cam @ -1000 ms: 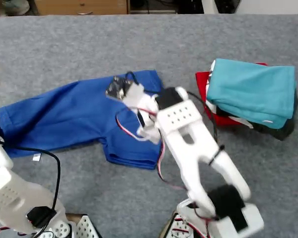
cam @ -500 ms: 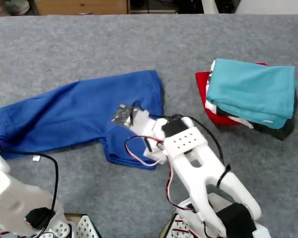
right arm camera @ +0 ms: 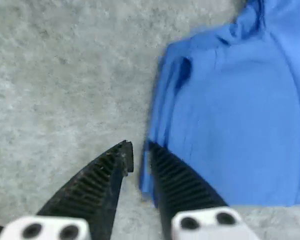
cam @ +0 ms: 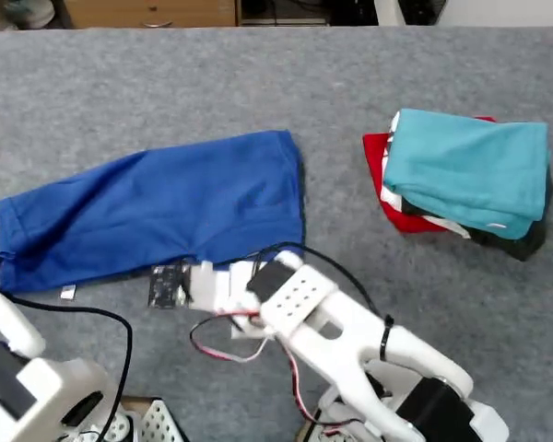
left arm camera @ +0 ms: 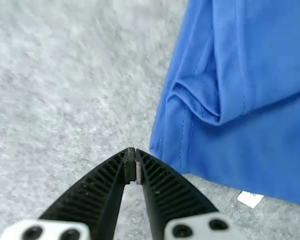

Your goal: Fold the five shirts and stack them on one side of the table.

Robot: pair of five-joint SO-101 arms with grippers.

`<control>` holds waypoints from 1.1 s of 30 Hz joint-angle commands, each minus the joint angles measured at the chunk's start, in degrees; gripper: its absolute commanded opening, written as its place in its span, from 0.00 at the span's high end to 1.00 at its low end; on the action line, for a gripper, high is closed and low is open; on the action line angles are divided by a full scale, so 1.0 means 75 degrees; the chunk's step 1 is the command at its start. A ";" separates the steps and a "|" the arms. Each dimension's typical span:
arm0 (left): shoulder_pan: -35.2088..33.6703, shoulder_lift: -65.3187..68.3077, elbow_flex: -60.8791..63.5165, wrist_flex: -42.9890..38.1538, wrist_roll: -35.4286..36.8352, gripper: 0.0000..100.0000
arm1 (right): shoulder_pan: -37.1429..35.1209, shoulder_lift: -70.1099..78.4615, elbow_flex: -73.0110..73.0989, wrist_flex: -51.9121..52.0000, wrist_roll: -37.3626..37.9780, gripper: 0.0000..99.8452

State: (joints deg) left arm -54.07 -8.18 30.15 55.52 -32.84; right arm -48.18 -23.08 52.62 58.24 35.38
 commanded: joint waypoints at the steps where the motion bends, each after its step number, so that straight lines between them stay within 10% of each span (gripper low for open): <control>1: 0.0621 -0.0451 -0.0703 -0.0082 0.0821 0.98 | 0.0803 0.0029 -0.0944 -0.0070 0.0082 0.88; 8: 0.2321 0.0697 -0.2532 -0.0047 0.1747 0.98 | 0.2104 0.0768 -0.3018 -0.0070 -0.0082 1.00; 16: 0.2122 0.3768 -0.5111 0.0363 0.1711 0.98 | 0.2690 0.3218 -0.4319 -0.0129 -0.0117 0.99; 33: 0.2004 0.4390 -0.8193 0.5474 0.1618 0.98 | 0.2960 0.5316 -0.6183 0.0985 -0.0457 0.99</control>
State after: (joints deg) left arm -37.98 29.27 -30.42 93.32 -20.26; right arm -26.81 17.19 9.27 64.75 32.57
